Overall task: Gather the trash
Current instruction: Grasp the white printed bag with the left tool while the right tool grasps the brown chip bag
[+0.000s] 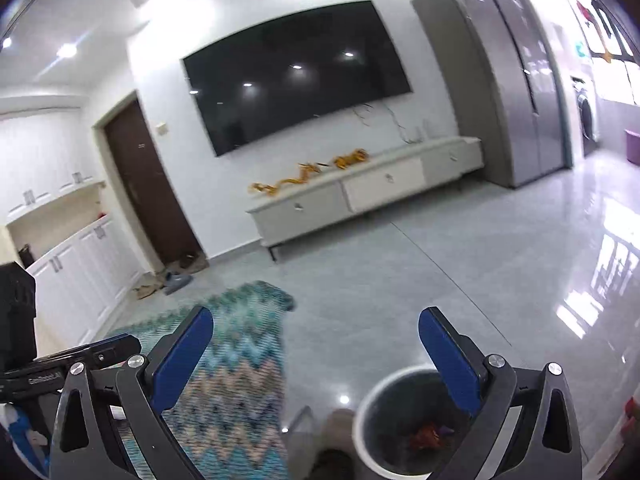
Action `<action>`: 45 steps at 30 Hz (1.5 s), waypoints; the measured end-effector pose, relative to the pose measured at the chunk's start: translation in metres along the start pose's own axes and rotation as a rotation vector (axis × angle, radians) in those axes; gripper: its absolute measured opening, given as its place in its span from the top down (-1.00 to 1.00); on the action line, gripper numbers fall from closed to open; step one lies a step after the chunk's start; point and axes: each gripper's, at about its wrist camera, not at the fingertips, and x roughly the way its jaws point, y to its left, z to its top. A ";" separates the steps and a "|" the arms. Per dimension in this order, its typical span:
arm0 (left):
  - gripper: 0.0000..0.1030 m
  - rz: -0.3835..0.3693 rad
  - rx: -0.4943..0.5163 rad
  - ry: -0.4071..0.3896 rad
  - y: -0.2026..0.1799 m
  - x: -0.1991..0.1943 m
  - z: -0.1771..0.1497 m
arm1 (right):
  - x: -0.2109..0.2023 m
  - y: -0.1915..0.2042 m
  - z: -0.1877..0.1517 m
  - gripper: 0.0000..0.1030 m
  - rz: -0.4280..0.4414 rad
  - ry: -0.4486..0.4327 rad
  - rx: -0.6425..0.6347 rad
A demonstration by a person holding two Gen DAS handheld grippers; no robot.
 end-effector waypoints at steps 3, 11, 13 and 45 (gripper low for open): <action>-0.15 0.056 -0.042 -0.057 0.037 -0.036 -0.001 | -0.001 0.031 0.007 -1.00 0.030 -0.004 -0.053; -0.30 0.228 -0.170 -0.152 0.141 -0.119 -0.022 | -0.003 0.105 0.008 -1.00 0.108 0.009 -0.170; -0.30 0.262 -0.194 -0.161 0.163 -0.133 -0.032 | 0.001 0.126 0.006 -1.00 0.126 0.024 -0.201; -0.12 -0.012 -0.364 0.140 0.237 -0.060 -0.161 | 0.181 0.271 -0.132 -0.53 0.246 0.589 -0.451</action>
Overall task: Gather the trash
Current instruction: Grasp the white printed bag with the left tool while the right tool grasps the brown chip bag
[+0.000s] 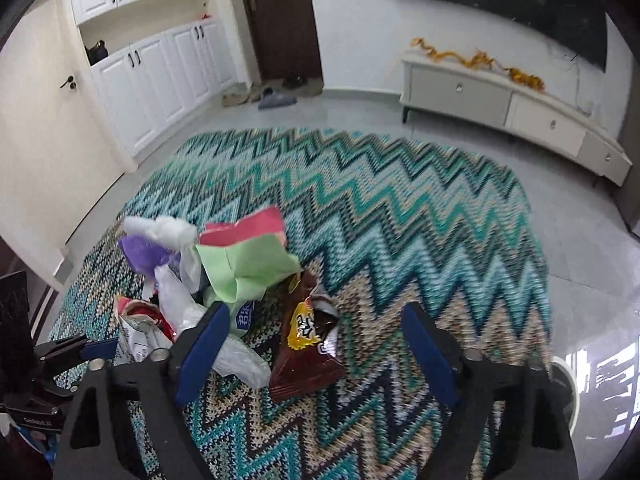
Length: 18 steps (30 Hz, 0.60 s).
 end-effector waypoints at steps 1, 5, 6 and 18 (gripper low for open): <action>-0.07 -0.003 -0.002 0.005 0.000 0.003 0.000 | 0.004 0.001 0.000 -0.47 0.007 0.010 -0.002; 0.09 0.000 -0.013 0.021 0.004 0.013 0.008 | 0.020 0.005 -0.003 -0.31 0.023 0.050 -0.028; 0.18 0.001 -0.015 0.023 0.004 0.015 0.009 | 0.023 0.006 -0.004 -0.24 0.025 0.058 -0.032; 0.79 0.003 0.032 -0.041 -0.025 -0.011 0.000 | 0.013 -0.002 -0.017 0.58 0.066 0.058 -0.033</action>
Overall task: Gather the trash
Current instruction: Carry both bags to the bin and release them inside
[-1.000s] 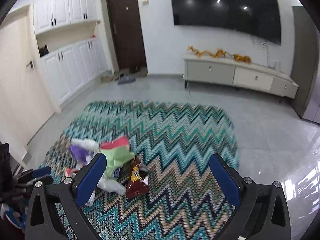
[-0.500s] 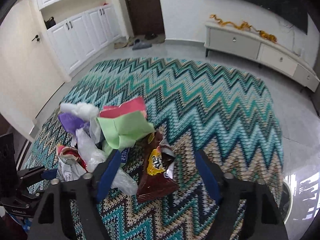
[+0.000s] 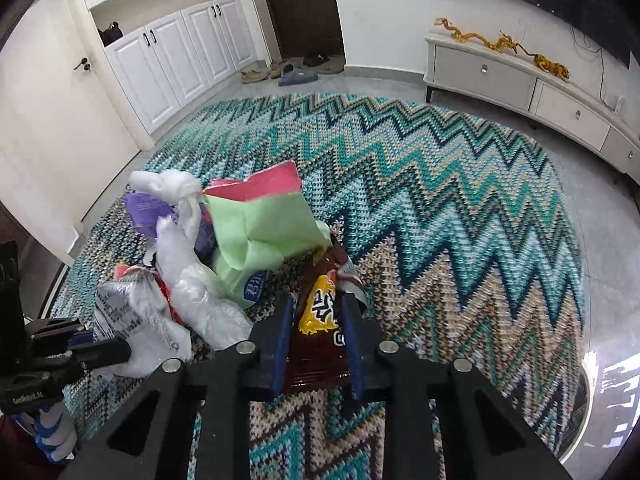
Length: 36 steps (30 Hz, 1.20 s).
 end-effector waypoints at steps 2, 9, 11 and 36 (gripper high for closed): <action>0.79 -0.007 0.006 -0.019 -0.007 -0.009 0.001 | -0.013 -0.002 -0.004 0.66 0.004 -0.021 -0.001; 0.80 -0.004 0.048 -0.068 -0.038 -0.029 0.010 | -0.070 -0.017 -0.019 0.74 0.021 -0.117 0.023; 0.80 -0.001 0.064 -0.071 -0.049 -0.030 0.014 | -0.082 -0.022 -0.023 0.74 0.019 -0.143 0.029; 0.79 -0.057 0.489 0.287 -0.330 0.240 0.040 | -0.150 -0.277 -0.176 0.75 -0.316 -0.181 0.524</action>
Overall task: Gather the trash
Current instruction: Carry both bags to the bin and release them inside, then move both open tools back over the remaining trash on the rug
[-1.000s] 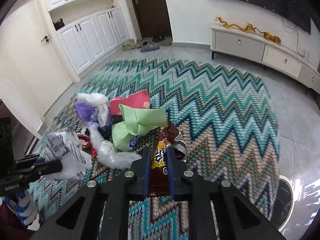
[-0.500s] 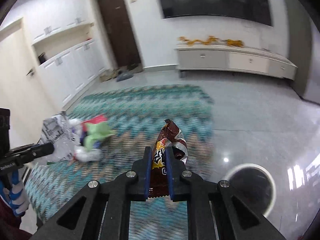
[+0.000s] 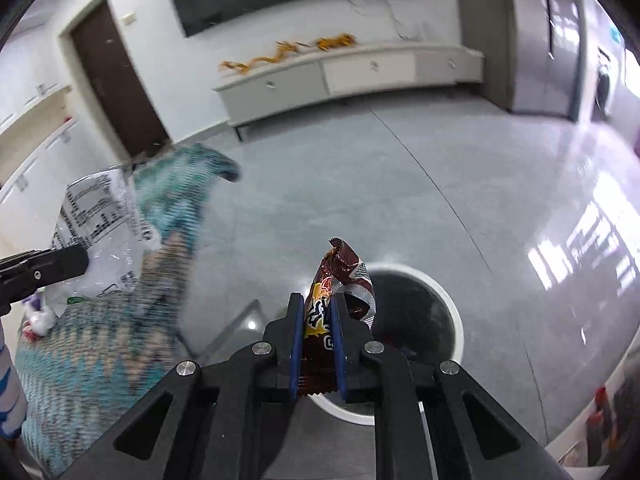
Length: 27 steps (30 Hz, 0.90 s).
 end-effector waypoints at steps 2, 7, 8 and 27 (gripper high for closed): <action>0.78 0.004 0.004 0.033 -0.011 0.024 0.007 | 0.014 -0.019 -0.004 0.74 -0.010 0.027 0.032; 0.77 0.027 0.010 0.089 -0.025 0.077 0.021 | 0.047 -0.052 -0.013 0.74 -0.021 0.084 0.098; 0.77 0.031 0.006 0.098 -0.028 0.087 0.023 | 0.053 -0.057 -0.015 0.74 -0.023 0.095 0.107; 0.06 -0.034 -0.103 0.133 -0.016 0.118 0.026 | 0.089 -0.080 -0.031 -0.08 -0.099 0.158 0.171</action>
